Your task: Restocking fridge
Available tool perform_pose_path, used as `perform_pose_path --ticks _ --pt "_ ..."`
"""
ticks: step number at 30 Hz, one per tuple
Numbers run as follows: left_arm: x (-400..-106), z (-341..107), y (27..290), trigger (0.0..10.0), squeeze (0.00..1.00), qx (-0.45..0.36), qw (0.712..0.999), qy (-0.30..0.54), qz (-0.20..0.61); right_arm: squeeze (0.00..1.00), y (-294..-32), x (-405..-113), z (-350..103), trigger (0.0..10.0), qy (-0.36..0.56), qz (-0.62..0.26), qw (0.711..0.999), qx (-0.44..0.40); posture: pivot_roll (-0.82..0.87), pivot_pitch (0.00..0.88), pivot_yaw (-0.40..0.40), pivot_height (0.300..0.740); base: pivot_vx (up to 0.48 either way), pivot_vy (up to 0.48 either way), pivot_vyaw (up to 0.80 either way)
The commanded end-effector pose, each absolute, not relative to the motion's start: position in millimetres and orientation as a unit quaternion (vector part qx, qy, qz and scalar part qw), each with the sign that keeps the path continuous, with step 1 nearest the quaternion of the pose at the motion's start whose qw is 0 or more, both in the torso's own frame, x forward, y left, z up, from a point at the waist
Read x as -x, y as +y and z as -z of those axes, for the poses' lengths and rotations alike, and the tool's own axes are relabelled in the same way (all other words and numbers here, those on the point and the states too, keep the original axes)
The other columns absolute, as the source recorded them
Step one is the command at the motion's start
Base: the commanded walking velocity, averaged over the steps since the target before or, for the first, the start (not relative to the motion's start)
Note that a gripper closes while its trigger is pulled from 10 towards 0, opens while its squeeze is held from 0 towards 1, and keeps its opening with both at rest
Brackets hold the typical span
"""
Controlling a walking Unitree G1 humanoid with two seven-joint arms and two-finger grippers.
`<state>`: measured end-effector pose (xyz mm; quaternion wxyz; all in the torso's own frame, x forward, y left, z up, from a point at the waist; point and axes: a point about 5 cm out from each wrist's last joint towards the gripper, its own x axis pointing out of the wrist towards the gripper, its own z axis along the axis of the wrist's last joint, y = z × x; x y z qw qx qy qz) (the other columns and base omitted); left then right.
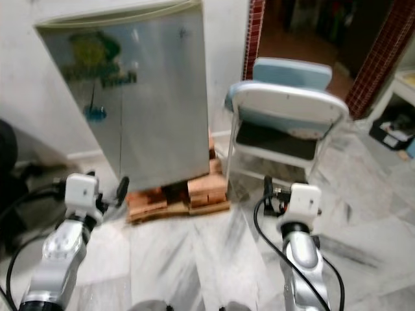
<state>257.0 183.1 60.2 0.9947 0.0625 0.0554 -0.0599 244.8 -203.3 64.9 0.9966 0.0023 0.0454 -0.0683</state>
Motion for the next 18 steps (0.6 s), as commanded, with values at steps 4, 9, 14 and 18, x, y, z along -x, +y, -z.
perform_pose_path --ticks 4,9,14,18 --pt "-258.4 -63.6 186.2 10.0 0.00 -0.069 0.995 0.052 0.060 0.00 -195.6 -250.1 -72.7 10.0 0.027 0.055 0.998 -0.001 -0.05 0.000 0.030 0.740 0.000 0.480 -0.80" --pt "-259.3 -63.6 186.1 10.0 0.00 -0.069 0.995 0.052 0.059 0.00 -199.2 -252.3 -73.9 10.0 0.024 0.057 0.998 0.002 -0.05 0.000 0.030 0.740 0.000 0.480 -0.80" --pt "-260.7 -64.6 188.3 10.0 0.00 -0.070 0.995 0.051 0.055 0.00 -201.6 -253.8 -75.5 10.0 0.020 0.059 0.998 0.004 -0.05 0.000 0.030 0.740 0.000 0.480 -0.80" --pt "-259.9 -64.0 188.2 10.0 0.00 -0.069 0.995 0.052 0.054 0.00 -200.9 -253.8 -75.5 10.0 0.020 0.058 0.998 0.001 -0.05 0.000 0.028 0.740 0.000 0.480 -0.69"
